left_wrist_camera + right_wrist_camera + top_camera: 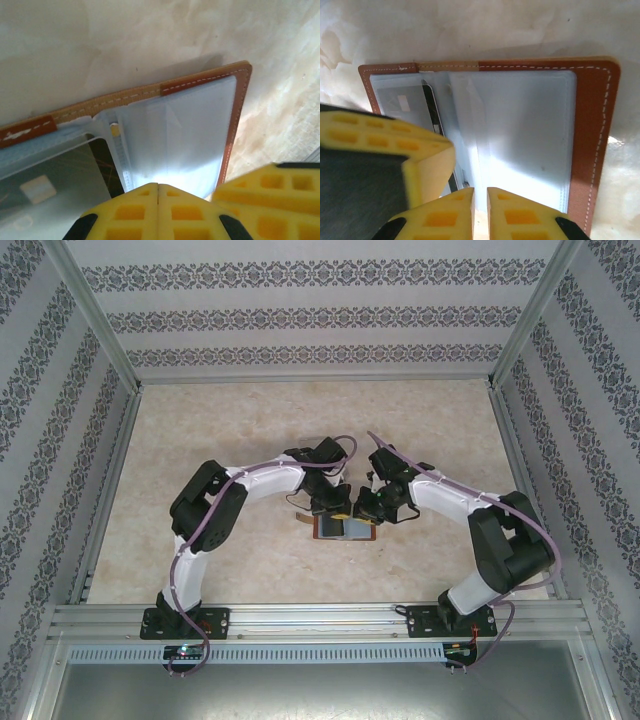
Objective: Take the credit cards out of the card holder
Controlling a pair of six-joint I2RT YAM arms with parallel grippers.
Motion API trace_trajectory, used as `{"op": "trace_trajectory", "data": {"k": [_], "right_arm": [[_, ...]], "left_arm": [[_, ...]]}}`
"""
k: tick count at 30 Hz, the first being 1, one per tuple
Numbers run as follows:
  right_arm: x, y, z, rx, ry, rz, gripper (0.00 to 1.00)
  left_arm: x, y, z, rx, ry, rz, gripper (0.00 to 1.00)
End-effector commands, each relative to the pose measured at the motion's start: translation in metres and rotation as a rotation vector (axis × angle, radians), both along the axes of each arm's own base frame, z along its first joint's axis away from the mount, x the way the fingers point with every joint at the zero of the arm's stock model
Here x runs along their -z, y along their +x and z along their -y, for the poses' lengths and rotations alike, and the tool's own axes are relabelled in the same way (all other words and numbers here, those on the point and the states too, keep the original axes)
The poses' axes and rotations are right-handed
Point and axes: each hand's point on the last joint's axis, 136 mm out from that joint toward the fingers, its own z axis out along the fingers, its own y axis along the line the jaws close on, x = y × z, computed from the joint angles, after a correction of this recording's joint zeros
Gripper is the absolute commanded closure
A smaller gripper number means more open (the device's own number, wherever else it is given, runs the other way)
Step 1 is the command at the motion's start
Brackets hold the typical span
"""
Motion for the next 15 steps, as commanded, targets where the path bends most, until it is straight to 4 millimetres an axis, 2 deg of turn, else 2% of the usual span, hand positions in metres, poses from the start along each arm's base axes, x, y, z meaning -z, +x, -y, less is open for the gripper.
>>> {"op": "trace_trajectory", "data": {"k": [1, 6, 15], "right_arm": [[0.004, -0.001, -0.007, 0.001, 0.031, -0.020, 0.85], [0.007, 0.001, -0.014, -0.008, 0.043, -0.028, 0.87], [0.012, 0.007, -0.031, -0.026, 0.082, -0.037, 0.87]], "left_arm": [[-0.015, 0.000, -0.016, -0.008, 0.023, 0.037, 0.99], [-0.016, 0.001, -0.030, -0.032, 0.041, 0.045, 0.99], [-0.005, -0.007, -0.045, -0.037, 0.073, 0.020, 0.99]]}}
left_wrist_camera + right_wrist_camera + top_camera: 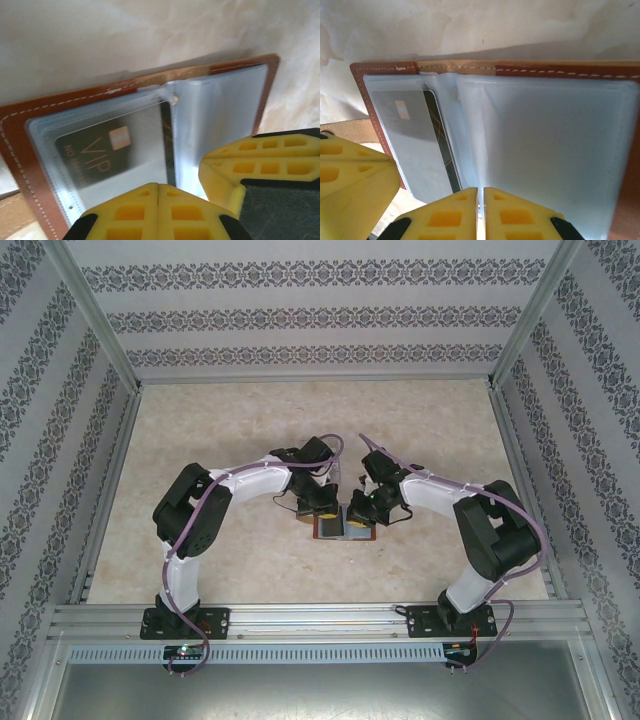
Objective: Take the credit cards out of the card holder
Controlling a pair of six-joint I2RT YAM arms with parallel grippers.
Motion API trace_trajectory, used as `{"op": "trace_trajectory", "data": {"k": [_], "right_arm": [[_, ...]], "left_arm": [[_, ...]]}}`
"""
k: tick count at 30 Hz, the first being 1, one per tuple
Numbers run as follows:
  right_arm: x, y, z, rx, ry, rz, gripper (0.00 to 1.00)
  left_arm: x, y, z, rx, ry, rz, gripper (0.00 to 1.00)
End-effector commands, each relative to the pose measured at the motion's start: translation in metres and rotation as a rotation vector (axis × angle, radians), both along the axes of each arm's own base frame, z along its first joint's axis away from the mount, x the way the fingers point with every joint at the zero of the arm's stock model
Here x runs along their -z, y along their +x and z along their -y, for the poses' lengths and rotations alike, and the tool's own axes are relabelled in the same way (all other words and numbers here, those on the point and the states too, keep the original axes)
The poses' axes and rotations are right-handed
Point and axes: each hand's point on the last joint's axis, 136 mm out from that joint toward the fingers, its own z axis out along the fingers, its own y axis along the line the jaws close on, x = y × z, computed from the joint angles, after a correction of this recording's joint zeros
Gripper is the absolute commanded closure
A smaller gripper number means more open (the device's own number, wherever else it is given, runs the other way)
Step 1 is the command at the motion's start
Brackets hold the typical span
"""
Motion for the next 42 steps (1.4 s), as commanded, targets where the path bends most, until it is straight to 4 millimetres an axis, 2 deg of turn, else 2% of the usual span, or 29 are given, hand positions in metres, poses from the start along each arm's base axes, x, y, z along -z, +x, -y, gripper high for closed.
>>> {"op": "trace_trajectory", "data": {"k": [1, 8, 14, 25, 32, 42], "right_arm": [[-0.005, 0.009, -0.014, -0.007, 0.041, 0.011, 0.87], [-0.008, 0.010, -0.021, -0.021, 0.052, 0.018, 0.87], [-0.010, 0.013, -0.029, -0.035, 0.074, 0.025, 0.82], [-0.005, 0.014, -0.035, -0.041, 0.081, 0.011, 0.79], [0.005, 0.012, -0.032, -0.043, 0.057, -0.004, 0.78], [0.015, 0.010, -0.014, -0.043, -0.052, -0.001, 0.77]], "left_arm": [[-0.002, -0.005, -0.011, 0.007, 0.024, 0.000, 0.99], [0.007, -0.009, -0.014, 0.013, 0.034, -0.021, 0.99], [0.015, -0.009, -0.023, 0.021, 0.090, -0.010, 0.99], [0.018, -0.009, -0.025, 0.027, 0.099, -0.013, 0.99], [0.018, -0.009, -0.024, 0.025, 0.097, -0.013, 0.99], [0.019, -0.010, -0.023, 0.028, 0.092, -0.022, 0.99]]}}
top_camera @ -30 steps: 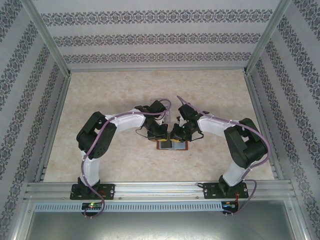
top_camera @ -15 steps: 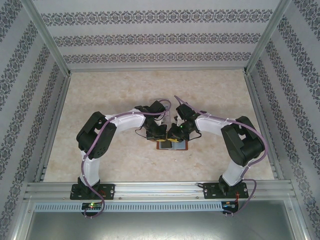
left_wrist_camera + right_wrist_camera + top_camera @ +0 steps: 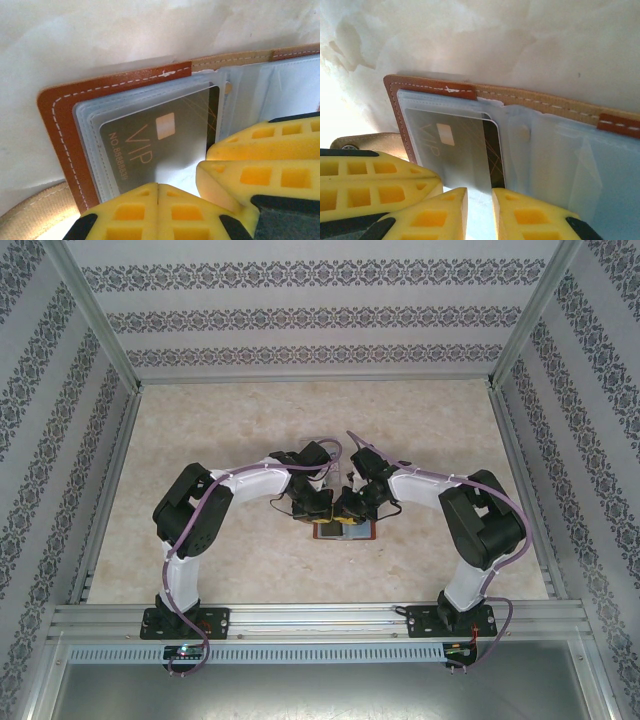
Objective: Take the credit cards out of the card holder
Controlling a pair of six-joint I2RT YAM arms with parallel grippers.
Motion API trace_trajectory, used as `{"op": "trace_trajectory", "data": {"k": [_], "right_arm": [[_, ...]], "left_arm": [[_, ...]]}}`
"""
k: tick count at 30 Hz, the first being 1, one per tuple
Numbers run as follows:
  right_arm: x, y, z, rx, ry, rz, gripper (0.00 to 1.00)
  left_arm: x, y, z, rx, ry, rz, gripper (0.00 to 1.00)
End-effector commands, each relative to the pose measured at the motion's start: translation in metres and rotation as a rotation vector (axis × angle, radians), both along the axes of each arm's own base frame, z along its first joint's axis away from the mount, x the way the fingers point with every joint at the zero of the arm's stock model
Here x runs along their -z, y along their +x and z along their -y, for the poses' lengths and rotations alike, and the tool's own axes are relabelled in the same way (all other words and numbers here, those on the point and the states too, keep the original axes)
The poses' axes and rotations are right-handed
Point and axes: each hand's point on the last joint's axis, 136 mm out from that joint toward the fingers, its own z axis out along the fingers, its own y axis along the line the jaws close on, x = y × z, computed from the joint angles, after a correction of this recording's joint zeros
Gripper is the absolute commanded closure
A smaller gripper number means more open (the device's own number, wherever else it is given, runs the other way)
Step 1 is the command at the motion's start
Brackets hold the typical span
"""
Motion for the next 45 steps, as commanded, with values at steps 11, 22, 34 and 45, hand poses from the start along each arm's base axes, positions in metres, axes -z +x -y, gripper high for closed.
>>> {"op": "trace_trajectory", "data": {"k": [11, 22, 34, 45], "right_arm": [[0.001, -0.002, 0.021, -0.010, -0.143, 0.023, 0.77], [-0.008, 0.000, 0.021, -0.014, -0.136, 0.037, 0.77], [-0.019, 0.004, 0.022, 0.024, -0.076, 0.059, 0.78], [-0.003, 0.002, 0.024, 0.033, -0.067, 0.026, 0.79]], "left_arm": [[0.006, -0.003, -0.008, 0.010, 0.026, -0.024, 0.99], [0.008, -0.004, -0.011, 0.012, 0.042, -0.030, 0.99], [-0.020, 0.009, 0.005, 0.000, -0.039, 0.026, 1.00], [-0.010, 0.006, 0.016, 0.005, -0.091, -0.023, 1.00]]}}
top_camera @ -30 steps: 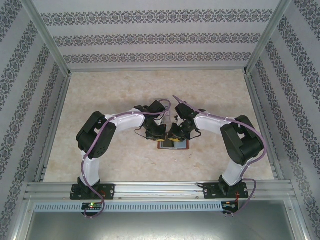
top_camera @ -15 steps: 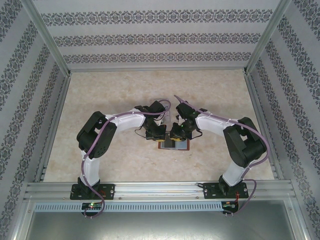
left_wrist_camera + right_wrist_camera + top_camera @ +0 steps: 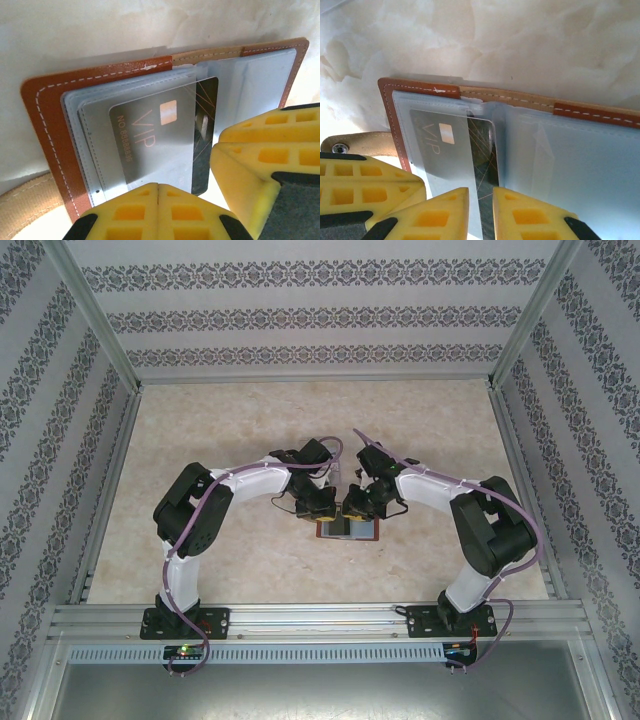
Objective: Take the credit cards out of the card holder
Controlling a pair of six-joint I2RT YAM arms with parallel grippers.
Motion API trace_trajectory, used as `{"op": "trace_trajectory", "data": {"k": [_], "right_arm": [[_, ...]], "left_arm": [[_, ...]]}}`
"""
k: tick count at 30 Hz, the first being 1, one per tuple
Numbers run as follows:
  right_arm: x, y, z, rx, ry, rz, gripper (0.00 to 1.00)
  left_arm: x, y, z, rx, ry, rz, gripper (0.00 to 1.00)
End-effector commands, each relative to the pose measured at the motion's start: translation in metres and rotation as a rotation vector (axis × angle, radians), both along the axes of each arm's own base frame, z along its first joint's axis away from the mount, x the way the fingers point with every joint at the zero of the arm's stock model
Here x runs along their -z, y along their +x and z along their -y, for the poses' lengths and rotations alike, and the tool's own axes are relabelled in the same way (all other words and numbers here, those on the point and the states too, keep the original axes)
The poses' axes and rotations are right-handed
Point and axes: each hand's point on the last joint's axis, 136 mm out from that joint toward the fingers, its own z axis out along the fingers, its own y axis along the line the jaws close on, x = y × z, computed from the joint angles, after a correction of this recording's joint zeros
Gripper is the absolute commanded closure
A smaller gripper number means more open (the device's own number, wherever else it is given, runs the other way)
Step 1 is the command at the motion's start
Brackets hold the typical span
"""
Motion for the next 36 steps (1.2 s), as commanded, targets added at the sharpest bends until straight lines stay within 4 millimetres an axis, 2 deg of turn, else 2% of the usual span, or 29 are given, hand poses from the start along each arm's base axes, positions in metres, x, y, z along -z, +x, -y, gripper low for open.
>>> {"op": "trace_trajectory", "data": {"k": [1, 14, 25, 36], "right_arm": [[0.008, -0.001, 0.002, 0.012, 0.009, -0.024, 0.79], [0.014, -0.005, 0.008, 0.002, -0.025, -0.030, 0.77], [0.020, -0.006, 0.000, -0.016, 0.043, -0.046, 0.77], [0.007, -0.005, -0.009, -0.008, 0.208, -0.018, 0.83]], "left_arm": [[0.003, 0.003, 0.002, -0.003, -0.008, -0.019, 1.00], [0.033, -0.009, -0.017, 0.015, 0.102, -0.071, 1.00], [0.033, -0.009, -0.017, 0.014, 0.104, -0.073, 1.00], [0.036, -0.011, -0.018, 0.012, 0.109, -0.082, 1.00]]}}
